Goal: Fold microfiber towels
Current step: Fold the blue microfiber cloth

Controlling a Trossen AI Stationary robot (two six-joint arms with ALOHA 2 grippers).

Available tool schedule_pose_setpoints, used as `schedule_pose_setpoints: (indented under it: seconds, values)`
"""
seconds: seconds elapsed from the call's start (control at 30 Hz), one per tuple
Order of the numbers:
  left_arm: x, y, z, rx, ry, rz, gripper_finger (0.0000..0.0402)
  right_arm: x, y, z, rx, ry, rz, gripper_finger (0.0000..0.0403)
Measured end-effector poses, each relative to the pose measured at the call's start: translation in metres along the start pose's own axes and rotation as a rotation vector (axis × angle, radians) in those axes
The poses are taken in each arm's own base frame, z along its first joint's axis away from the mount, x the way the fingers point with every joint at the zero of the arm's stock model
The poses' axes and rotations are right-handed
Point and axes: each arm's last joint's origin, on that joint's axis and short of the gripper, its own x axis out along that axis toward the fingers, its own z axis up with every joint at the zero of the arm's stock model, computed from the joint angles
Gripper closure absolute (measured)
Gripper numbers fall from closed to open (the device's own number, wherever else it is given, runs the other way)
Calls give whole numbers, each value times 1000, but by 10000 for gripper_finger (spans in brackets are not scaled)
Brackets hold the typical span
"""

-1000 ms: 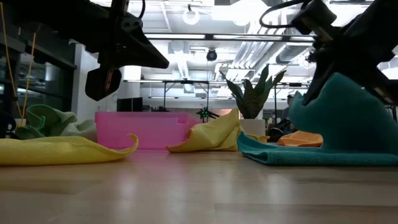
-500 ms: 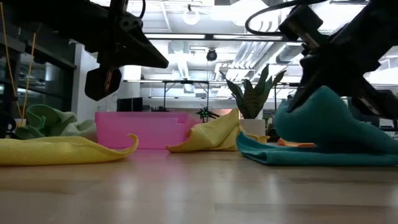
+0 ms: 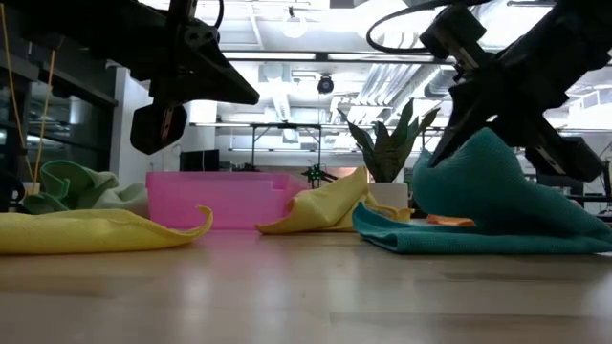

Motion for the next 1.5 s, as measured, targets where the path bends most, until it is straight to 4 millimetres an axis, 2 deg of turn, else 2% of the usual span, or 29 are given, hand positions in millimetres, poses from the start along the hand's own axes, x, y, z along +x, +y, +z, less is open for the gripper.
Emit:
schedule_pose_setpoints:
  seconds: [0.3,0.47,0.73,0.93,1.07,1.3,1.4,1.5]
  values:
    - [0,0,0,0,-1,0,402,5,16,10,-56,41,124,234]
    - [0,0,0,0,-1,0,402,-3,26,19,-185,61,193,187]
    - [0,0,0,-11,-4,2,402,-35,21,29,-373,138,124,180]
    - [0,-2,1,-15,-7,-8,401,-55,6,20,-497,254,24,180]
    - [5,-14,4,18,-12,-21,402,-65,-9,11,-516,303,-95,180]
    - [35,-33,-1,128,56,57,401,-72,-41,5,-446,304,-316,180]
    - [54,-37,-7,134,108,54,401,-68,-60,1,-376,323,-315,183]
    - [71,-40,-15,135,164,44,401,-64,-75,-3,-300,336,-240,187]
